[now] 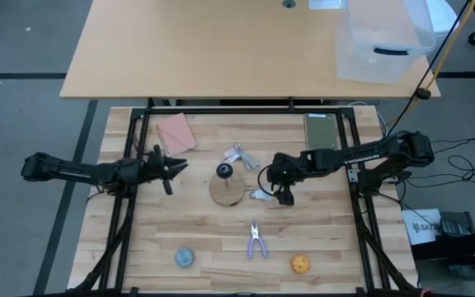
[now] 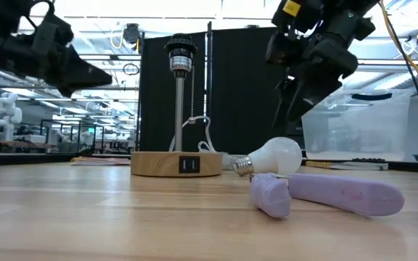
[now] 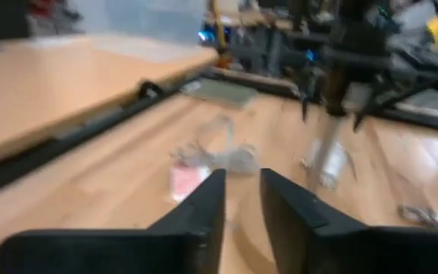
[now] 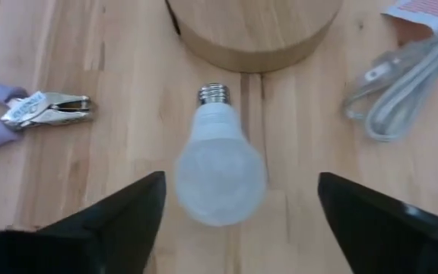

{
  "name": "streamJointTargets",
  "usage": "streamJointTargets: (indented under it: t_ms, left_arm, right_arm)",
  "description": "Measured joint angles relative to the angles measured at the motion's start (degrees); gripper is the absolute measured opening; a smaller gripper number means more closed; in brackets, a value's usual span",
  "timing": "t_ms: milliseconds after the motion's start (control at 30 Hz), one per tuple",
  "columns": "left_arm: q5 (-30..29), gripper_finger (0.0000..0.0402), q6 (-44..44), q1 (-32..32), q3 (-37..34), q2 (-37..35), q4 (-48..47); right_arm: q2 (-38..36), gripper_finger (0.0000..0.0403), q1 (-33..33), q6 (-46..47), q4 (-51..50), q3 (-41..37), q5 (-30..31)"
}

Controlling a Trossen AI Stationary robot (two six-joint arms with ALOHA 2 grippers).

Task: Screw lightbulb
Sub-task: Insert the lightbulb on the lamp

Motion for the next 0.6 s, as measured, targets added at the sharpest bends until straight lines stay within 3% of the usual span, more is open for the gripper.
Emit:
streamJointTargets:
  t_ms: [133,367,600]
  left_arm:
    - [2.06,0.0158,-2.39,-1.54,0.01,8.47,5.92]
    - [2.02,0.0255,-4.86,-4.26,-0.01,23.83,17.77]
    - [2.02,0.0286,-5.1,-5.41,0.01,36.4,30.91]
  right_arm:
    - [0.0,0.0371,0.5,1.45,-0.06,0.0,-2.12]
    - [1.28,0.0373,1.24,-0.21,0.74,-0.04,-0.52]
    - [4.94,0.0373,1.19,-1.81,2.21,-0.05,1.67]
